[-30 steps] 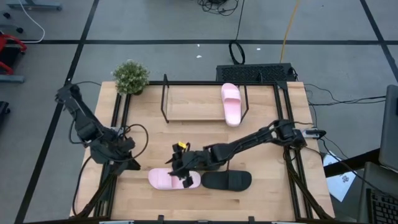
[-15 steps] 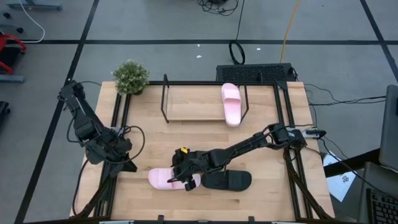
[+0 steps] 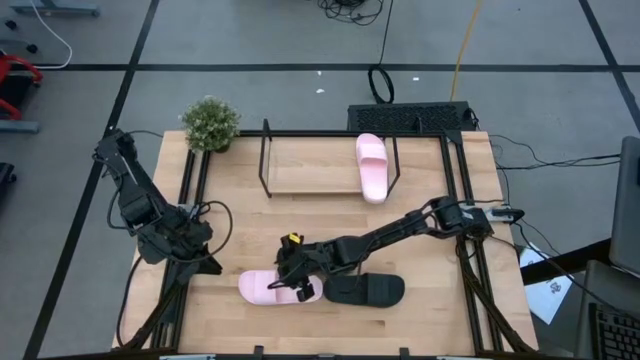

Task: Pick and place slides into the shelf
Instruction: Put the pink slide on the shelf

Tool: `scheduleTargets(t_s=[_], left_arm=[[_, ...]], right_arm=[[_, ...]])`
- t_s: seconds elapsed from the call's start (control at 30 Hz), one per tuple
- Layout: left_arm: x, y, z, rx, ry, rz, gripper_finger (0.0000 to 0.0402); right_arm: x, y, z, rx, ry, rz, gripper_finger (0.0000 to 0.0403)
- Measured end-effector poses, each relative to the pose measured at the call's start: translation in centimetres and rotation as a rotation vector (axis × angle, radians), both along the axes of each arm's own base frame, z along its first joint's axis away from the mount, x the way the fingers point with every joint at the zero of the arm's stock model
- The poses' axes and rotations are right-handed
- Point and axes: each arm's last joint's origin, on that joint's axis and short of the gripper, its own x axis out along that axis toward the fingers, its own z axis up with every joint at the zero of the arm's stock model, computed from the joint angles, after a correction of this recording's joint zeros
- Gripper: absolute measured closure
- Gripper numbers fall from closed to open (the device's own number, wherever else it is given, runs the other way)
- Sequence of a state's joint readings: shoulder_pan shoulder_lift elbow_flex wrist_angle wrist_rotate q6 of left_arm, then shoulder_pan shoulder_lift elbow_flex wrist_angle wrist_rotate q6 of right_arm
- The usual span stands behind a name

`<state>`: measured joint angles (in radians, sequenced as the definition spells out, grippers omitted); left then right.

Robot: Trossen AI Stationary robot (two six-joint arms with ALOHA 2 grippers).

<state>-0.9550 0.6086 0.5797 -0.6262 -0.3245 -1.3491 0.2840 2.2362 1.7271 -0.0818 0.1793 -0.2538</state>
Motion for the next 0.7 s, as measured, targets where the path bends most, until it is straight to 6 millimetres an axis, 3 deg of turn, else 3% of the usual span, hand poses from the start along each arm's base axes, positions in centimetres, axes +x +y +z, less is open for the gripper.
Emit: scheduleTargets(t_s=[0.4, 0.7], left_arm=[[0.0, 0.0, 0.0, 0.004, -0.009, 0.017, 0.0328], [0.0, 0.1, 0.0, 0.007, -0.012, 0.024, 0.0328]], right_arm=[[0.2, -0.3, -0.5, 0.012, 0.013, 0.015, 0.0211], [0.5, 0.0, -2.1, 0.027, 0.026, 0.037, 0.0211]])
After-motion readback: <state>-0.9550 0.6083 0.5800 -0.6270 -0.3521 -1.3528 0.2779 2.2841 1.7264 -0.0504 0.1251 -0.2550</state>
